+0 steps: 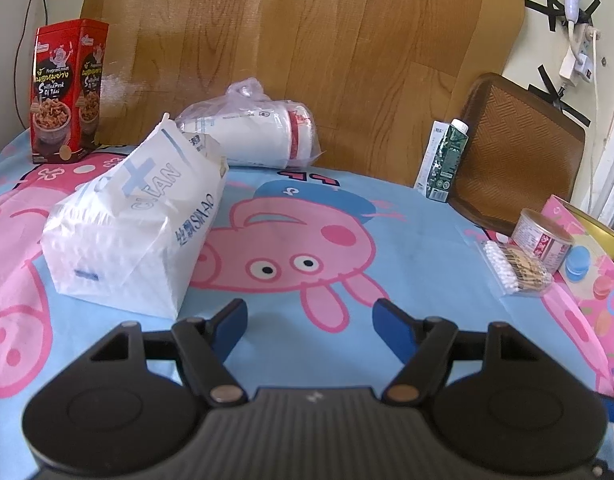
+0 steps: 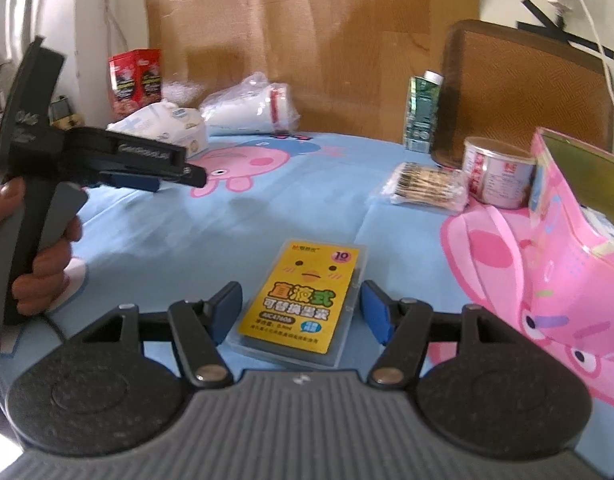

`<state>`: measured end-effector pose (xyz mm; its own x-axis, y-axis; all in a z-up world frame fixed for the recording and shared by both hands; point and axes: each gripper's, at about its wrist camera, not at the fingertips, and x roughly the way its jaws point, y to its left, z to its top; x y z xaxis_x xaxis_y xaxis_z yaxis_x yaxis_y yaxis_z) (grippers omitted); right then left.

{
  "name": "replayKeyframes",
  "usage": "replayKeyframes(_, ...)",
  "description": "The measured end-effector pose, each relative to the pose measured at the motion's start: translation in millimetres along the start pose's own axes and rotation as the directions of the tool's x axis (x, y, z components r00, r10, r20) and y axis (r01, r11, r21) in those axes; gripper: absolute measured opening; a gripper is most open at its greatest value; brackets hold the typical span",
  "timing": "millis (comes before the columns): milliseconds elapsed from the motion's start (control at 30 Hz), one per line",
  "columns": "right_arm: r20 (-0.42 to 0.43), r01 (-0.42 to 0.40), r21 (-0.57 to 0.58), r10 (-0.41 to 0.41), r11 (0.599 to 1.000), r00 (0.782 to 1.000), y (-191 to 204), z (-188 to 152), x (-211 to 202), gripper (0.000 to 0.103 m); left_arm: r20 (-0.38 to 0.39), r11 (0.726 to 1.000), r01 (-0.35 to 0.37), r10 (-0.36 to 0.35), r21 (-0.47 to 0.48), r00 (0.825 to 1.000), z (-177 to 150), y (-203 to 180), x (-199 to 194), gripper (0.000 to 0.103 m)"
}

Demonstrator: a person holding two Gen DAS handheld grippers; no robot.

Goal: Organize soft objects
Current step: 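Position the right gripper open over the yellow card pack, then grasp the yellow card pack with the left gripper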

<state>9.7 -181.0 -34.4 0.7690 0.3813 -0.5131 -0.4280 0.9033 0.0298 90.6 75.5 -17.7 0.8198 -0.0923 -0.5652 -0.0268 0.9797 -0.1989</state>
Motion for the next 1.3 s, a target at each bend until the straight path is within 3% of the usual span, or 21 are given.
replayKeyframes(667,-0.010,0.000,-0.019,0.000,1.000,1.000,0,-4,-6,0.068,-0.023,1.000,-0.008,0.008,0.009,1.000,0,-2,3,0.071)
replayKeyframes(867,-0.007,-0.011,-0.027,0.011,1.000,1.000,-2,-6,-10,0.068,-0.075,0.995,0.079,-0.083,-0.054,0.994,-5,-6,-11,0.073)
replayKeyframes(967,-0.007,-0.016,-0.028,0.015,0.999,1.000,-1,-6,-9,0.067,-0.118,0.984,0.169,-0.176,-0.063,0.977,-6,-20,-24,0.069)
replayKeyframes(1100,0.000,-0.016,-0.028,0.016,0.999,1.000,-1,-6,-9,0.066,-0.181,0.945,0.314,-0.326,-0.092,0.928,-9,-41,-36,0.067)
replayKeyframes(1233,0.007,-0.019,-0.029,0.019,0.999,1.000,-1,-7,-10,0.066,-0.254,0.912,0.394,-0.411,-0.117,0.875,-15,-65,-29,0.063)
replayKeyframes(1300,0.009,-0.024,-0.031,0.025,0.999,1.000,-1,-8,-11,0.066,-0.290,0.911,0.401,-0.412,-0.101,0.864,-20,-78,-23,0.059)
